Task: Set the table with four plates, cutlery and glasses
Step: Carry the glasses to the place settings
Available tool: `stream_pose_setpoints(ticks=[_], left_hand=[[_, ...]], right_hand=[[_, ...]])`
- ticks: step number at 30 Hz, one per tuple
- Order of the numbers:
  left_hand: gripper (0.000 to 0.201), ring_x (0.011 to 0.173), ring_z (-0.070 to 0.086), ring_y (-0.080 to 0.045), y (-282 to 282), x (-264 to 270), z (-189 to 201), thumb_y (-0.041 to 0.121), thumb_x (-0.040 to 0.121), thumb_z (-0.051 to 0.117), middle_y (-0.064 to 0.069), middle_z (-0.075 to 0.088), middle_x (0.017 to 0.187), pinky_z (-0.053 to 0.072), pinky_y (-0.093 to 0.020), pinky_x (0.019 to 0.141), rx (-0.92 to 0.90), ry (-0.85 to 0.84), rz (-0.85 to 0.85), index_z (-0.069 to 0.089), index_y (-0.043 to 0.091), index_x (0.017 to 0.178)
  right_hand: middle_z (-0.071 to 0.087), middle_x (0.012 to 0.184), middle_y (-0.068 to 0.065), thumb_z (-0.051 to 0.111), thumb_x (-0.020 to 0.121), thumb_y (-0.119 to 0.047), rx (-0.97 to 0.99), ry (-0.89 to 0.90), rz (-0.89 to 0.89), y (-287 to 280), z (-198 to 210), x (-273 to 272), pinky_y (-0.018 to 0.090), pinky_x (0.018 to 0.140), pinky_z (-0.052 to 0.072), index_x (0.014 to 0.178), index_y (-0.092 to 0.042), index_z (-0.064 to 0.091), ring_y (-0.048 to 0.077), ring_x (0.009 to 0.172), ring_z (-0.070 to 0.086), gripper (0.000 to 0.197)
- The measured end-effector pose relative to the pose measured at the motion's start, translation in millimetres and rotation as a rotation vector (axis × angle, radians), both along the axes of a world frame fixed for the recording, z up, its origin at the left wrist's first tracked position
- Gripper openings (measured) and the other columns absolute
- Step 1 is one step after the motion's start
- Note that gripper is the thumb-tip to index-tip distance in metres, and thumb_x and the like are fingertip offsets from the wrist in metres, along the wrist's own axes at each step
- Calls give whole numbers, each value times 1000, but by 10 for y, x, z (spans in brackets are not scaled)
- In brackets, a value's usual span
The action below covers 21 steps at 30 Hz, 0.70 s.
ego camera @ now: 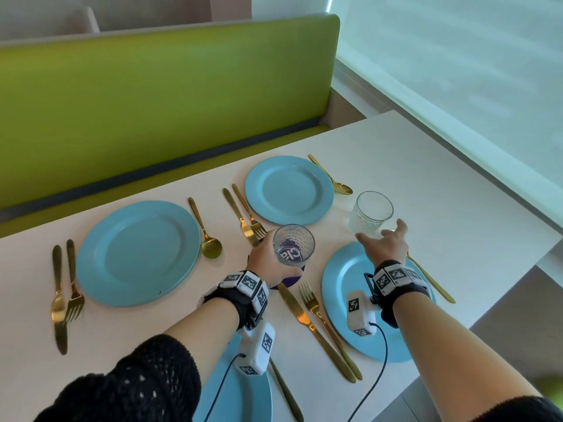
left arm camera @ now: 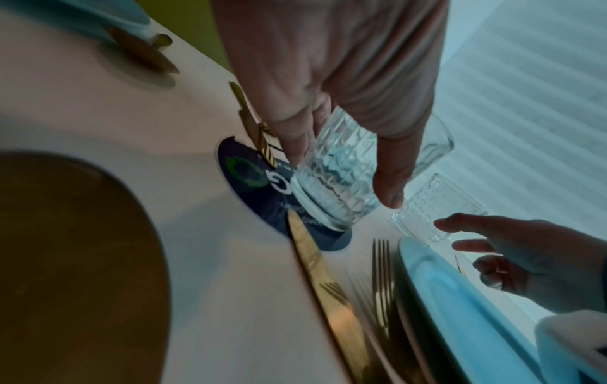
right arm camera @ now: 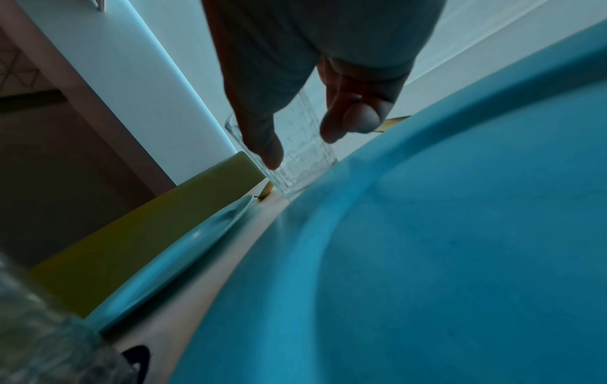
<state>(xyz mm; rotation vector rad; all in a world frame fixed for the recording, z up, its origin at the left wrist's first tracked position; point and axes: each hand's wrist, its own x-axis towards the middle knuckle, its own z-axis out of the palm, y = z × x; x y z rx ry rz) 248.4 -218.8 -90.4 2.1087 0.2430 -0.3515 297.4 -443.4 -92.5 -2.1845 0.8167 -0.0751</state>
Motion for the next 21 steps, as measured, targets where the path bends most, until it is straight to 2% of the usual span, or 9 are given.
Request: stream_pose_setpoints(ticks=[3,6,10,13,17,21], left_hand=[[101,129,46,-25,40,-43,75,24,61,86,-6,48,140,40,-31,104,17,42,-26,27,17,143],[96,134,41,-25,151,-155,172,26,68,82,-8,40,147,36,-33,107,55,26,-13,26,12,145],[61,124,51,-21,423,-423,305,25,80,70,-8,52,135,38,-26,100,48,-45,46,44,10,133],[37,112,58,-19,726,-744,377,20,85,65,-4,61,124,40,-22,93,-10,-49,50,56,11,120],[24,88,58,-15,1199,-1263,397,15,85,64,-2,63,103,41,-18,83,-70,-60,34,62,8,108],[19,83,56,-12,1777,-1857,348,16,84,64,5,60,90,36,-11,74,-46,-86,55,65,9,102]], right_hand=[[58,129,8,71,77,-25,18,-34,-21,43,83,-127,42,101,45,146,-17,19,27,124,49,87],[61,123,7,67,80,-22,22,-77,-27,149,218,-285,39,98,44,141,-17,30,26,121,51,72],[63,115,4,63,84,-20,4,-157,31,427,422,-575,28,89,37,129,-14,47,24,116,51,48],[66,108,6,61,85,-17,-14,-197,105,747,557,-881,23,84,34,120,-12,56,24,107,57,35],[70,101,7,62,83,-14,-47,-206,194,1330,667,-1337,25,88,39,107,-11,66,25,101,61,24],[71,103,6,64,81,-16,-75,-114,315,2066,667,-1860,26,91,42,103,-13,69,24,103,62,22]])
